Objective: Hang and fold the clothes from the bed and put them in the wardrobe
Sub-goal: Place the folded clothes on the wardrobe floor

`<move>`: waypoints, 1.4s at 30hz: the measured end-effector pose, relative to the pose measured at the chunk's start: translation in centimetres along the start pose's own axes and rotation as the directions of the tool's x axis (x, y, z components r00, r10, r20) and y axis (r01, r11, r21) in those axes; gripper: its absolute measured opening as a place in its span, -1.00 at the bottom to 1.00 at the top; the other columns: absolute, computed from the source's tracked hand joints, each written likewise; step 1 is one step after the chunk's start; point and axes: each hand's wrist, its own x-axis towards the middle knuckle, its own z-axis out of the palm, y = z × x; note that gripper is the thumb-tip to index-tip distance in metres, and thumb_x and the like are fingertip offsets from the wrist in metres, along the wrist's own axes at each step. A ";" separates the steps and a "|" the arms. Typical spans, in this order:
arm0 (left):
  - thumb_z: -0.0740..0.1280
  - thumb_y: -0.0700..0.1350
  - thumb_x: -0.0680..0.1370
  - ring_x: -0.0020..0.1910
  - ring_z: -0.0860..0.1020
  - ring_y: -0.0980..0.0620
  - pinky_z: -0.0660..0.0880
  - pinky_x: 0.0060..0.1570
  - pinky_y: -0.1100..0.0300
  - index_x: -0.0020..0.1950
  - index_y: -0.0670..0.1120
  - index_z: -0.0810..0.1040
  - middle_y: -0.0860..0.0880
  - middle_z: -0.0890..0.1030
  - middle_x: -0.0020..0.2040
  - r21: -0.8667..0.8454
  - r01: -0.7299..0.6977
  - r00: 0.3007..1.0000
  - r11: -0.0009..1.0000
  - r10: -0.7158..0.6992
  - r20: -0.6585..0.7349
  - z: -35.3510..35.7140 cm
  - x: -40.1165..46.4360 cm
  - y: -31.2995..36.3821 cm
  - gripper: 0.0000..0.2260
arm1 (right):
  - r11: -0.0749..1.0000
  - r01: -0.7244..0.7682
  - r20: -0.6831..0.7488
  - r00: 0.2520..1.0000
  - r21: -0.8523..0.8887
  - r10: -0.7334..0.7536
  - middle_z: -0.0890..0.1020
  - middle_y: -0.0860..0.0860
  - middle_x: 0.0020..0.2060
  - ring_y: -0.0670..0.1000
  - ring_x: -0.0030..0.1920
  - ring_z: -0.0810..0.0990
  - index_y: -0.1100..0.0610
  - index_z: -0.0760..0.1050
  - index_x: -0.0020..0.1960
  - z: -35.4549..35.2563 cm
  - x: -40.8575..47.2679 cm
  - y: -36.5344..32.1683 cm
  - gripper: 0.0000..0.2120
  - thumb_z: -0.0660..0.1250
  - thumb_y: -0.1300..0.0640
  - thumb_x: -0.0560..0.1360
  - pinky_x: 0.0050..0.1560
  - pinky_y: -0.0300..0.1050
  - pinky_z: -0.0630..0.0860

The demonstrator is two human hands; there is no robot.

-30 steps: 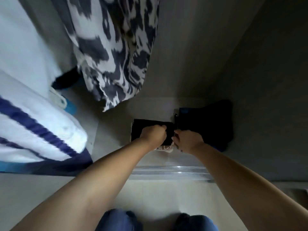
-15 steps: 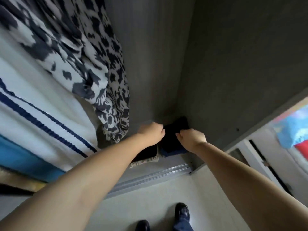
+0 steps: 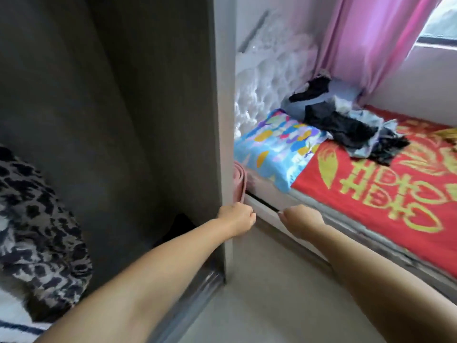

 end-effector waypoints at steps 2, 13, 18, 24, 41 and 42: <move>0.08 -0.01 0.62 0.15 0.53 -0.22 0.45 0.06 0.04 0.11 -0.13 0.56 -0.20 0.58 0.17 0.031 -0.071 0.997 0.997 0.072 -0.015 -0.7 2.8 4.4 -0.68 | 0.999 -0.050 -0.001 0.999 -0.004 0.050 0.61 0.06 0.07 0.13 0.08 0.59 0.08 0.57 0.09 -0.6 -1.0 5.0 -0.62 0.03 -0.05 0.63 -0.10 -0.07 0.44; 0.07 0.01 0.64 -0.14 0.49 -0.15 0.35 -0.24 0.09 -0.18 -0.11 0.41 -0.12 0.54 -0.11 0.078 -0.358 0.933 0.930 0.354 0.068 -0.3 16.3 32.1 -0.70 | 0.915 -0.397 0.013 0.918 0.078 0.397 0.61 0.08 -0.06 0.13 -0.13 0.58 0.19 0.52 0.04 -3.1 -6.3 33.9 -0.62 -0.01 0.02 0.67 -0.31 -0.10 0.47; 0.06 -0.05 0.65 -0.33 0.34 -0.09 0.22 -0.39 0.16 -0.30 -0.12 0.31 -0.06 0.38 -0.31 0.101 -0.422 0.902 0.901 0.406 0.151 0.5 20.3 39.1 -0.66 | 0.877 -0.456 0.018 0.889 0.151 0.458 0.52 0.01 -0.28 0.08 -0.26 0.52 0.15 0.43 -0.24 -3.4 -7.8 42.1 -0.56 -0.01 -0.03 0.66 -0.24 -0.08 0.52; 0.06 -0.08 0.64 -0.39 0.24 -0.03 0.13 -0.41 0.17 -0.34 -0.11 0.24 -0.03 0.31 -0.36 0.094 -0.447 0.888 0.890 0.429 0.163 1.3 26.7 44.4 -0.65 | 0.834 -0.528 0.082 0.849 0.162 0.522 0.52 0.02 -0.26 0.09 -0.24 0.49 0.14 0.35 -0.30 -1.8 -7.1 48.2 -0.57 -0.01 -0.01 0.67 -0.22 -0.09 0.49; 0.06 -0.08 0.63 -0.31 0.40 -0.07 0.23 -0.43 0.17 -0.27 -0.14 0.33 -0.07 0.44 -0.24 0.124 -0.489 0.857 0.864 0.449 0.253 2.7 57.4 56.1 -0.70 | 0.767 -0.613 0.175 0.790 0.190 0.587 0.57 0.04 -0.15 0.10 -0.13 0.56 0.16 0.44 -0.19 -1.0 13.3 71.2 -0.59 0.00 -0.02 0.65 -0.20 -0.10 0.45; 0.06 -0.08 0.63 -0.32 0.40 -0.06 0.25 -0.42 0.17 -0.25 -0.14 0.34 -0.05 0.44 -0.25 0.125 -0.486 0.852 0.865 0.438 0.286 3.7 58.4 56.6 -0.71 | 0.766 -0.613 0.200 0.789 0.195 0.580 0.55 0.03 -0.16 0.09 -0.15 0.54 0.14 0.40 -0.22 -0.1 14.2 72.1 -0.61 0.00 -0.02 0.66 -0.17 -0.08 0.47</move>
